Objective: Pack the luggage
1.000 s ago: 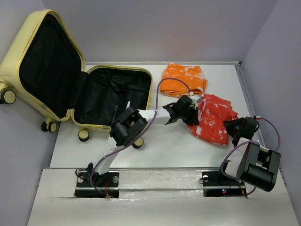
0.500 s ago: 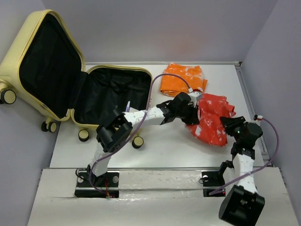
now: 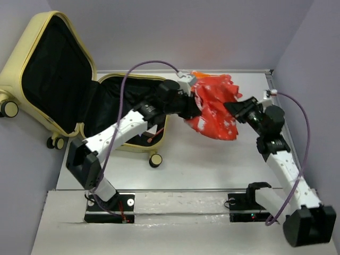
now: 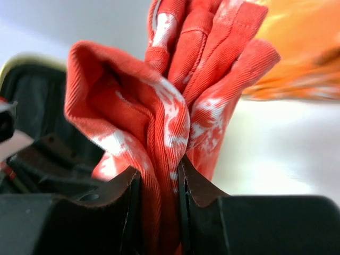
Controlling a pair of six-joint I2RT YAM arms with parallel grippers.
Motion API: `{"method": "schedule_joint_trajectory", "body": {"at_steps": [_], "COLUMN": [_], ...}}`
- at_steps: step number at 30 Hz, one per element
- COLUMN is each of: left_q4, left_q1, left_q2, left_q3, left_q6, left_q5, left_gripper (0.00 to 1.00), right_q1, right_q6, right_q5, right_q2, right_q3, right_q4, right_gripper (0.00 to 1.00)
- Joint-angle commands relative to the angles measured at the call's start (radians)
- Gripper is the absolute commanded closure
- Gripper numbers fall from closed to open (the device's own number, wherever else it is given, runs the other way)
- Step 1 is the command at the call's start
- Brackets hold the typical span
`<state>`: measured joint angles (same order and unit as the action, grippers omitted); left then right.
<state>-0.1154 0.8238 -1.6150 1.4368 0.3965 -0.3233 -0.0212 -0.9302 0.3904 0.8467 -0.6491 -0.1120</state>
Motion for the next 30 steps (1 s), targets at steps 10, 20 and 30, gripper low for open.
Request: {"method": "schedule_joint_trajectory", "body": {"at_steps": [10,20,30], "left_q4": [0.000,0.011,-0.001], "left_q1": [-0.675,-0.815,-0.812], "left_q2": [0.424,0.527,0.707], "left_q3": [-0.331,-0.472,-0.426], "left_q6": [0.045,0.064,0.001], "left_q5": [0.323,0.500,0.269], "left_gripper": [0.94,0.01,0.01], "right_q1": [-0.574,-0.645,-0.574], "right_q6": [0.132,0.321,0.410], "right_q5": [-0.134,-0.175,-0.370], "right_q2": [1.006,1.309,1.082], "right_q3": [-0.926,-1.290,-1.091], "right_q4": [-0.042,0.259,0.272], "right_gripper": [0.93,0.02,0.17]}}
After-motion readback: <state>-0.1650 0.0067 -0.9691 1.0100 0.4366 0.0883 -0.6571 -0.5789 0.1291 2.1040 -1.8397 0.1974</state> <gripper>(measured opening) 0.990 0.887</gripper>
